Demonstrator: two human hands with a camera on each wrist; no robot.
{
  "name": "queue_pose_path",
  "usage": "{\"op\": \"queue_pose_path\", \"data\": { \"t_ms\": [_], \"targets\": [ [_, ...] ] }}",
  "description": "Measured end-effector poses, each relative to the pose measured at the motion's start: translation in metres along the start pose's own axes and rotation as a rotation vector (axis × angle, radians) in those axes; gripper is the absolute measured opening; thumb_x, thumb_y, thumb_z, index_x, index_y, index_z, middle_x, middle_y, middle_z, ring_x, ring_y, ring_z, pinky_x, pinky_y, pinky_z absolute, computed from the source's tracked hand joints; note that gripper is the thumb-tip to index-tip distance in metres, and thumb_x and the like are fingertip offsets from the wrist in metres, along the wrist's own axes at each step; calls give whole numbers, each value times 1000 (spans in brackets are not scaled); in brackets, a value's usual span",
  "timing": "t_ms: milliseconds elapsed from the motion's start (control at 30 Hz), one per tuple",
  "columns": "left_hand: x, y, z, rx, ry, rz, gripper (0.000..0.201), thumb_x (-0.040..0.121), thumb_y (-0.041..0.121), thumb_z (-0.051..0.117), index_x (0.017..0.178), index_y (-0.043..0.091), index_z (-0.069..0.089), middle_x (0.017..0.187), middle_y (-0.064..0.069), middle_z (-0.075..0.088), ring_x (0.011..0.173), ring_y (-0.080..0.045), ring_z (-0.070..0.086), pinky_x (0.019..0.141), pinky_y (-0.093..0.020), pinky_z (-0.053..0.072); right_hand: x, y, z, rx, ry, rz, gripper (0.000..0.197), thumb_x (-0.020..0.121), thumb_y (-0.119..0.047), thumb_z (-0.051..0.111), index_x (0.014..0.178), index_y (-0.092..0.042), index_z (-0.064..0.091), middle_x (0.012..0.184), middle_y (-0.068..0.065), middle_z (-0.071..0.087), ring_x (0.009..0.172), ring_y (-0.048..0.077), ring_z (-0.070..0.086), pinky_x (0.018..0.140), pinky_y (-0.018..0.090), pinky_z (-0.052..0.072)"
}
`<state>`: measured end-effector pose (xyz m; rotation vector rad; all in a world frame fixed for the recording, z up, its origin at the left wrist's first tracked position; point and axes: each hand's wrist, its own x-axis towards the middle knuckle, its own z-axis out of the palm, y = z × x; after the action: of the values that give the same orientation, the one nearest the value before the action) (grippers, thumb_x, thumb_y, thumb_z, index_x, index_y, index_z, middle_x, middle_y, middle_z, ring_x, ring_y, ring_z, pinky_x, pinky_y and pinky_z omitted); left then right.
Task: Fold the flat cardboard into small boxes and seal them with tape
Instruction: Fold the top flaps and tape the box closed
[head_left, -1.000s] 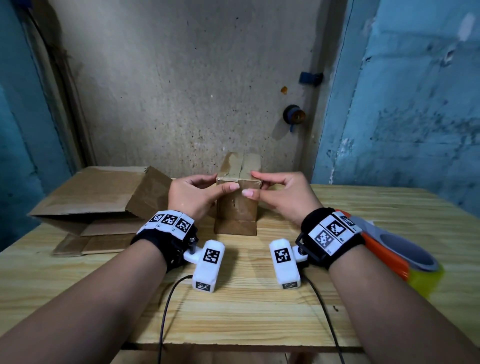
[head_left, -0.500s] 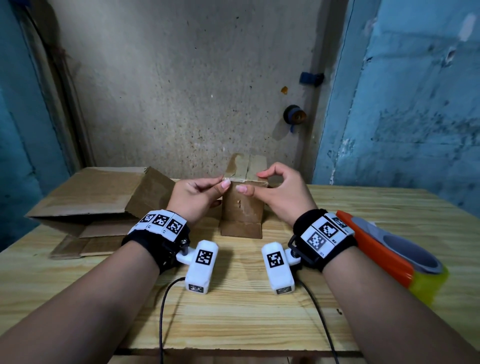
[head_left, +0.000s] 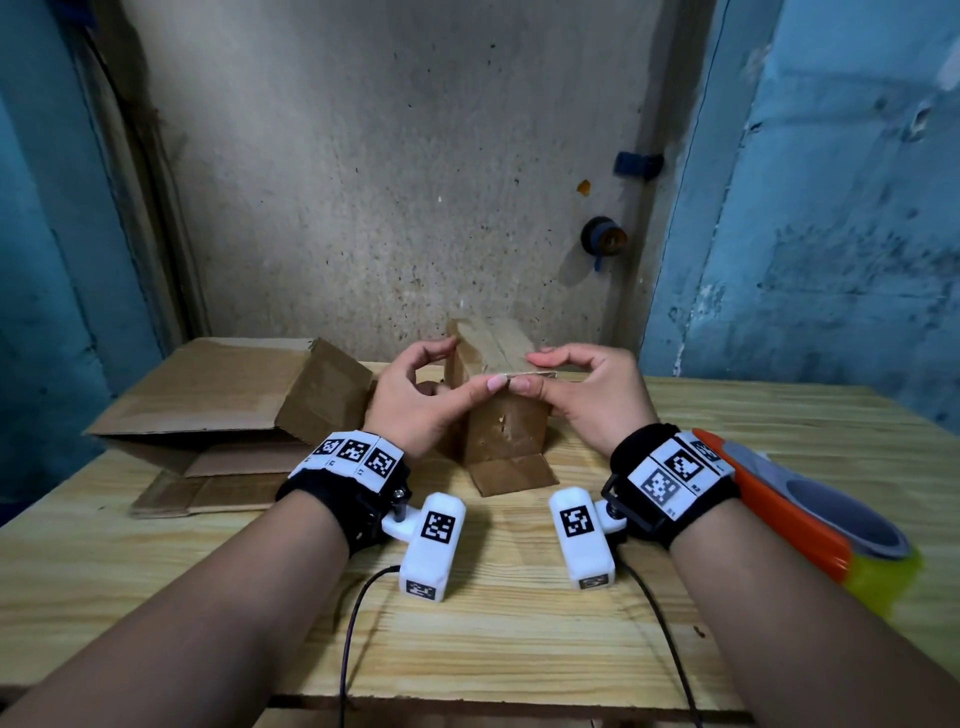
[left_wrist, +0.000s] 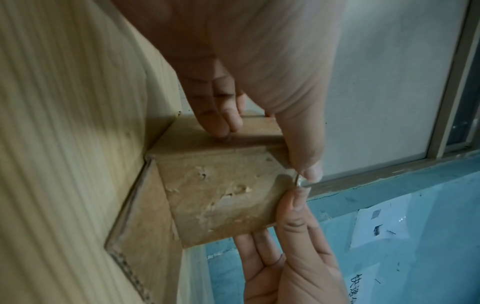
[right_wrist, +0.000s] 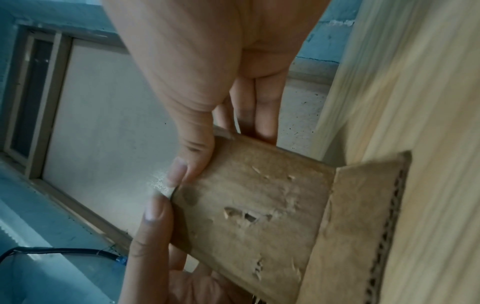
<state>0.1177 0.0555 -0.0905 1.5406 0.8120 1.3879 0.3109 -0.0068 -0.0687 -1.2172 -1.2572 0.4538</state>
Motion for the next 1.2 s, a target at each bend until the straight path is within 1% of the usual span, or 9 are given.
{"op": "queue_pose_path", "data": {
  "t_ms": [167,367,567,667,733,833,967,1067,1200],
  "targets": [
    [-1,2,-1,-35,-40,-12,98,52,55,94,136,23,55,136,7,61,116,3,63,99,-33,55,-3,-1,-4,95,-94,38,27,84,-6,83,111,-9,79,116,-3,76,91,-2,74,64,15,57],
    [5,0,-2,-172,-37,-199,129,49,88,76,157,33,29,150,-21,49,89,-12,63,81,-35,51,-1,4,-5,146,-66,-21,29,77,-11,85,106,-11,80,111,-5,80,109,10,74,88,28,62],
    [6,-4,-6,-59,-25,-210,143,49,90,74,161,37,2,150,-8,51,133,-35,54,107,-53,47,-4,-1,-4,257,-67,-106,25,84,7,77,104,-9,78,120,6,77,117,16,72,96,29,59],
    [3,2,-6,-23,-5,-205,114,61,91,63,153,31,33,139,3,58,129,-27,57,111,-59,41,-4,-2,-6,282,-29,-137,28,87,2,76,112,-10,75,117,2,79,115,16,73,98,30,58],
    [4,5,-7,-29,51,-195,71,74,85,53,115,28,60,104,9,64,101,-18,62,104,-51,48,-3,-1,-7,246,61,-135,27,87,-1,79,109,-16,77,108,-2,80,107,12,74,95,26,59],
    [8,1,-9,-8,138,-242,64,84,82,48,95,21,64,75,1,55,83,-27,56,87,-51,50,1,6,-10,115,205,-92,19,88,-9,81,99,-24,79,96,-4,80,95,11,74,88,27,59],
    [15,-11,-11,-27,192,-285,57,81,76,46,80,22,63,99,-23,67,95,-37,65,90,-50,48,-1,2,-14,144,163,97,18,96,-39,72,108,-28,78,105,-9,80,107,10,73,98,34,57],
    [17,-12,-10,-52,167,-281,65,71,86,56,69,23,68,93,-14,74,91,-28,67,89,-46,50,-3,0,-13,125,0,148,41,90,-62,61,117,-34,74,110,-22,74,112,0,66,103,32,51],
    [20,-22,-8,-37,144,-234,65,58,96,58,88,39,63,85,-7,66,84,-38,63,82,-57,47,-5,2,-5,103,-106,159,43,87,-43,78,128,-31,70,125,-15,72,112,-6,66,108,28,50]
  ]
}}
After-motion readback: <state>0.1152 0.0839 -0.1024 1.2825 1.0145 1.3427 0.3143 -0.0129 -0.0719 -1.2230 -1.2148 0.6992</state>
